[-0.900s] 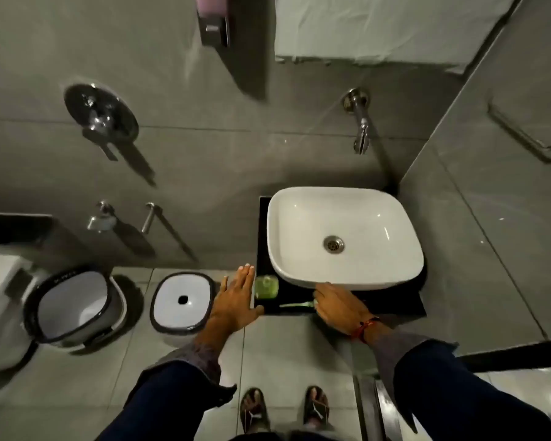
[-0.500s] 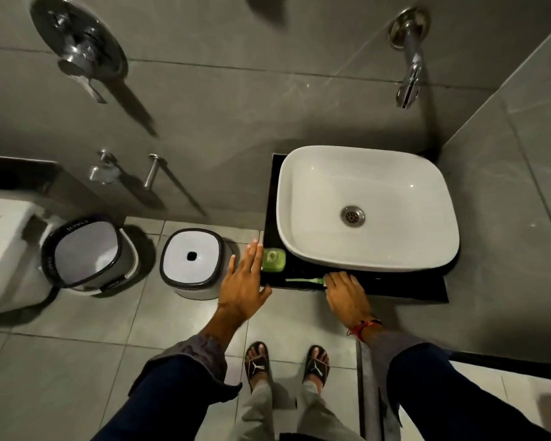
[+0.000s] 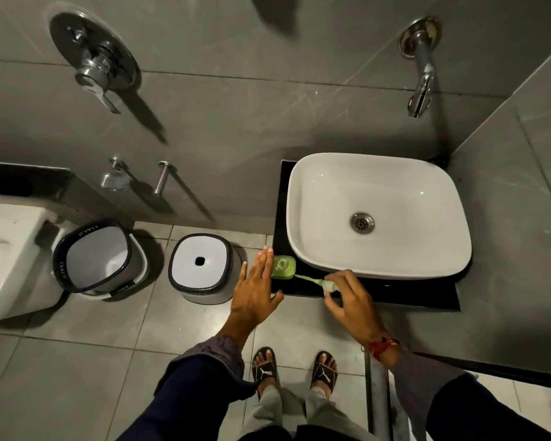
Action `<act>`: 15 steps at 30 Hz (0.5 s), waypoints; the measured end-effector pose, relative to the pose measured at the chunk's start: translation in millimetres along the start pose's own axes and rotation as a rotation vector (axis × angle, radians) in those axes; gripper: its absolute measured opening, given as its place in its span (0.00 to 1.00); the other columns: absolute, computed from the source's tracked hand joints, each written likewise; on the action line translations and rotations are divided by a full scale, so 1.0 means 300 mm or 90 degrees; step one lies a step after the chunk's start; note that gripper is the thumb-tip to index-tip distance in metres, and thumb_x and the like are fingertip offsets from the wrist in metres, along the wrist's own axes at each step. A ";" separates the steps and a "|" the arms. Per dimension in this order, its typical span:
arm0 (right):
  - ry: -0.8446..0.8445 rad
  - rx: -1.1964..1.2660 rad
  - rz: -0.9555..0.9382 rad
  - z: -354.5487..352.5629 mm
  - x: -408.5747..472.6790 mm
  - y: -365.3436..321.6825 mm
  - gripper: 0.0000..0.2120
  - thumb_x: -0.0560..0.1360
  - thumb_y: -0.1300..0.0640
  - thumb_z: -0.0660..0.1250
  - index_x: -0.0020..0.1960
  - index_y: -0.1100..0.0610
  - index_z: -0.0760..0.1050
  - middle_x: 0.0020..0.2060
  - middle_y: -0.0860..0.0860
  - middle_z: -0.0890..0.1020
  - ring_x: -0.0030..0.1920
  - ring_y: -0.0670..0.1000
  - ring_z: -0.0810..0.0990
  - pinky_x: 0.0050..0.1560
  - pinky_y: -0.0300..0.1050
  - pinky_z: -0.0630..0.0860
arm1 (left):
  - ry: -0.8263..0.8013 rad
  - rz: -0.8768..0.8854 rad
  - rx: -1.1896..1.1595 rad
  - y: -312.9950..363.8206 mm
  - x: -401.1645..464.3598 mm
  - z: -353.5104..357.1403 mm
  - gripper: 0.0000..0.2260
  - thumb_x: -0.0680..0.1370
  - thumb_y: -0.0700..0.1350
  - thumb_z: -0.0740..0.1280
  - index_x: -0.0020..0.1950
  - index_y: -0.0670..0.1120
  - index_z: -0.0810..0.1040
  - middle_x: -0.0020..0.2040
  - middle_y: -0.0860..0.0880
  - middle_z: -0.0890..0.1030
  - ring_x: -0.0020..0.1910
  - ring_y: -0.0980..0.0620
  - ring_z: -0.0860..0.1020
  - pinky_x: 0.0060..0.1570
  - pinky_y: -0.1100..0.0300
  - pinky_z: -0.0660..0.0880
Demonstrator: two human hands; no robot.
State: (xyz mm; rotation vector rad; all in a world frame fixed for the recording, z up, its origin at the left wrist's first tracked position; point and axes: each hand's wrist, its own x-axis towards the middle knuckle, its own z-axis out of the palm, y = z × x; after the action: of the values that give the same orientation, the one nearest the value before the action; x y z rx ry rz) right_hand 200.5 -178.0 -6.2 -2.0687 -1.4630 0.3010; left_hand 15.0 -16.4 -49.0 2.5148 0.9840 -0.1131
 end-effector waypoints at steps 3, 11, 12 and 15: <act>0.085 0.060 -0.033 -0.053 0.041 -0.079 0.11 0.74 0.62 0.68 0.57 0.59 0.76 0.51 0.52 0.74 0.51 0.45 0.75 0.58 0.30 0.71 | 0.004 0.006 0.002 -0.003 0.003 -0.010 0.46 0.77 0.58 0.66 0.83 0.46 0.39 0.84 0.47 0.44 0.83 0.47 0.45 0.81 0.42 0.46; 0.035 0.049 -0.056 -0.073 0.147 -0.190 0.14 0.73 0.65 0.69 0.58 0.58 0.75 0.52 0.52 0.73 0.52 0.48 0.76 0.55 0.41 0.78 | -0.007 0.008 0.000 -0.008 0.011 -0.023 0.47 0.76 0.58 0.66 0.83 0.46 0.39 0.84 0.47 0.44 0.83 0.47 0.44 0.80 0.41 0.45; 0.023 0.042 -0.050 -0.068 0.154 -0.197 0.14 0.73 0.65 0.69 0.58 0.58 0.75 0.52 0.52 0.73 0.52 0.48 0.76 0.55 0.42 0.78 | -0.010 0.006 0.002 -0.012 0.009 -0.020 0.47 0.76 0.58 0.66 0.83 0.46 0.39 0.84 0.47 0.43 0.83 0.47 0.44 0.80 0.41 0.45; -0.013 0.026 -0.043 -0.058 0.173 -0.211 0.14 0.74 0.64 0.69 0.58 0.59 0.75 0.51 0.52 0.73 0.51 0.49 0.76 0.54 0.44 0.79 | -0.018 0.003 0.000 -0.017 0.010 -0.015 0.46 0.77 0.58 0.65 0.83 0.47 0.38 0.84 0.47 0.42 0.83 0.48 0.44 0.81 0.41 0.44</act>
State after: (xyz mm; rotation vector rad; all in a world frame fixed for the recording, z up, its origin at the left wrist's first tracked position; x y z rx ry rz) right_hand 178.6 -121.8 51.8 -1.9846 -1.5235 0.3231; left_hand 13.5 -9.3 -47.4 2.5087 0.9670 -0.1476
